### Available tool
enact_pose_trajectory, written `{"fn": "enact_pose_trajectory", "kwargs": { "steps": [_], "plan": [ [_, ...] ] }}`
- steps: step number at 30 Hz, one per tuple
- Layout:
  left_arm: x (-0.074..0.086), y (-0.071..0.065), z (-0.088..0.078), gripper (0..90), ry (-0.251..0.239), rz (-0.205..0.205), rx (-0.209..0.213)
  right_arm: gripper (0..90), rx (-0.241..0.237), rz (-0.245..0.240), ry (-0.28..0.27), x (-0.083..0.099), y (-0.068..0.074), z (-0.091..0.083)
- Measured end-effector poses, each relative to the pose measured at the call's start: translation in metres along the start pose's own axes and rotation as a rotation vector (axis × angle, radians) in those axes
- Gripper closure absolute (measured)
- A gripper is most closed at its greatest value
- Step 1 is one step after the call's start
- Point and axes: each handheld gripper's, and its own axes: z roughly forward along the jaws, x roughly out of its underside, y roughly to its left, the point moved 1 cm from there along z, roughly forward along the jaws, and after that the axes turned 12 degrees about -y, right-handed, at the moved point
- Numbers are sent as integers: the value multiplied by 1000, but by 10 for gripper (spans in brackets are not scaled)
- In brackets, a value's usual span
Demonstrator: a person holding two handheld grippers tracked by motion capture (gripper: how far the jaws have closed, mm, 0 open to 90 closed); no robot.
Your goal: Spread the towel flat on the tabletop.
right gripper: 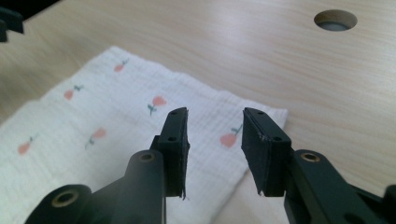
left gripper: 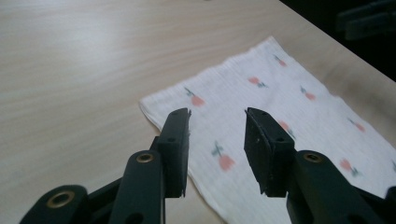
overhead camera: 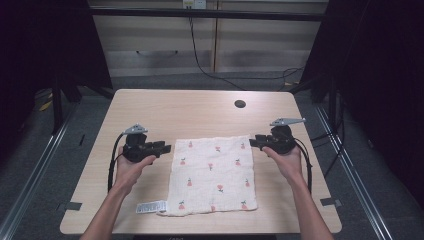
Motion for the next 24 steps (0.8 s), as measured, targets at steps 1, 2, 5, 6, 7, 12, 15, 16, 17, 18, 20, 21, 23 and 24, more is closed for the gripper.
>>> {"fn": "enact_pose_trajectory", "kwargs": {
  "steps": [1,2,5,6,7,12,15,16,17,18,20,21,23,24],
  "plan": [
    [4,-3,-4,606,4,6,0,625,-4,-5,10,2,2,-2],
    [8,-6,-7,624,15,28,11,634,-18,-11,22,5,4,-3],
    [16,-14,-9,647,30,48,27,672,-37,-31,66,17,10,-4],
    [18,-17,-8,657,38,57,33,681,-46,-35,79,21,12,-4],
    [20,-20,-7,665,40,61,41,690,-55,-39,86,25,15,-3],
    [39,-34,5,660,92,75,79,718,-114,-29,106,44,23,2],
    [50,-38,12,672,120,69,84,696,-131,-25,122,53,29,7],
    [51,-39,13,672,127,75,85,690,-130,-35,124,56,31,9],
    [51,-40,14,672,124,80,90,687,-133,-38,123,58,32,11],
    [50,-41,15,671,128,82,98,679,-137,-37,118,61,33,13],
    [52,-39,18,673,135,89,81,667,-129,-49,133,65,34,16],
    [55,-38,20,675,137,77,79,668,-125,-49,146,67,34,17],
    [59,-35,22,683,161,88,59,671,-133,-36,143,70,34,17],
    [61,-34,23,683,169,88,58,678,-139,-31,143,70,35,17]
  ]
}}
